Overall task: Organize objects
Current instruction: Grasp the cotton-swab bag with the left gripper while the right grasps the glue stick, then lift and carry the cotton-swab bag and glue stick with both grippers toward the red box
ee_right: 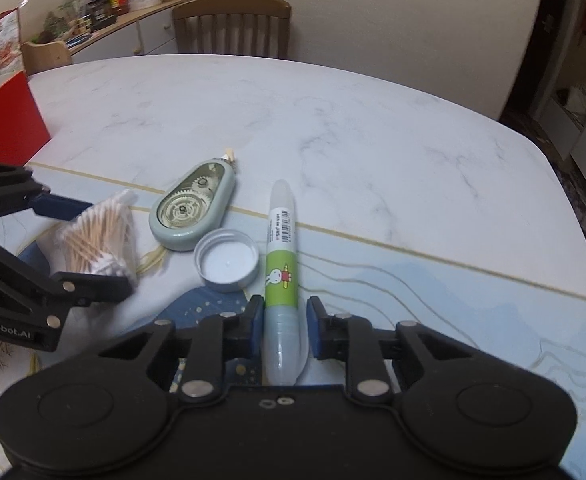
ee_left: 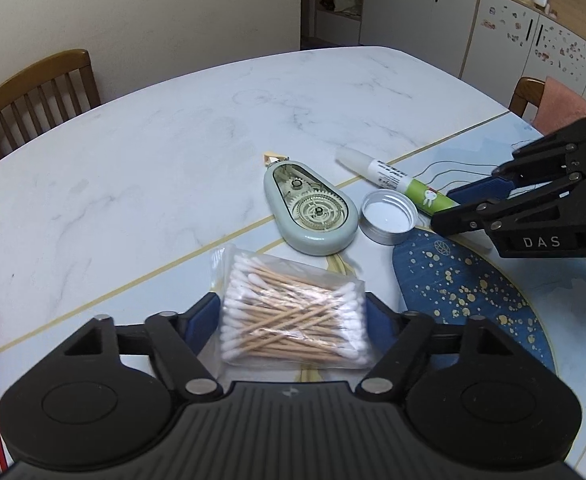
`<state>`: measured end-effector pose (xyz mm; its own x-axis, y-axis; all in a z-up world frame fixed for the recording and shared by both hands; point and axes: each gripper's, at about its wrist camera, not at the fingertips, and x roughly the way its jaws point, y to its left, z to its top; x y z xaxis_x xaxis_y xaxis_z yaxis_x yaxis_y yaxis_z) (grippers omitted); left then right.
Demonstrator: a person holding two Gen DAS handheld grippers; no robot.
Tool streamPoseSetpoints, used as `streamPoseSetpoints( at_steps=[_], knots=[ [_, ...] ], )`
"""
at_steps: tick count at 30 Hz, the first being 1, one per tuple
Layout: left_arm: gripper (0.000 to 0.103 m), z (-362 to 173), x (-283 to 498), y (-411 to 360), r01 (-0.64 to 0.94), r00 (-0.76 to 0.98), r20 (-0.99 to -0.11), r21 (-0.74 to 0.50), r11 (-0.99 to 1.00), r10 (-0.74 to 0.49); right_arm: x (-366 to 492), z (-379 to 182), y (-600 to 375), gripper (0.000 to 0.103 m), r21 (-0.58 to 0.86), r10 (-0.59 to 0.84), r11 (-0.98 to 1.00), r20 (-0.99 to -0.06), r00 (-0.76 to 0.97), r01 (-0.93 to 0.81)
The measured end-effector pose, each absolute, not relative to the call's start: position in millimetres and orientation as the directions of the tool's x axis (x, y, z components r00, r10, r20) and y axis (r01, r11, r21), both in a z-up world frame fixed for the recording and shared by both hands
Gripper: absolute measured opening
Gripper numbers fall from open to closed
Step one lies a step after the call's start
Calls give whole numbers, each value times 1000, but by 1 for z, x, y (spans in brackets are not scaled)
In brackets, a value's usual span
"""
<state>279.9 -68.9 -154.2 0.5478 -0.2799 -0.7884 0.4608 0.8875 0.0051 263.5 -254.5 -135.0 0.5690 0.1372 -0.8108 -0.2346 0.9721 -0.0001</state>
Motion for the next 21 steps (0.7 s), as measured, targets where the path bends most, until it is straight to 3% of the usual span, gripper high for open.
streamPoseSetpoints(
  at_steps=[21],
  knots=[
    [71, -128, 222, -44, 412, 514, -790, -113, 904, -333, 177, -106, -271, 21, 203, 186, 978, -796, 576, -35]
  ],
)
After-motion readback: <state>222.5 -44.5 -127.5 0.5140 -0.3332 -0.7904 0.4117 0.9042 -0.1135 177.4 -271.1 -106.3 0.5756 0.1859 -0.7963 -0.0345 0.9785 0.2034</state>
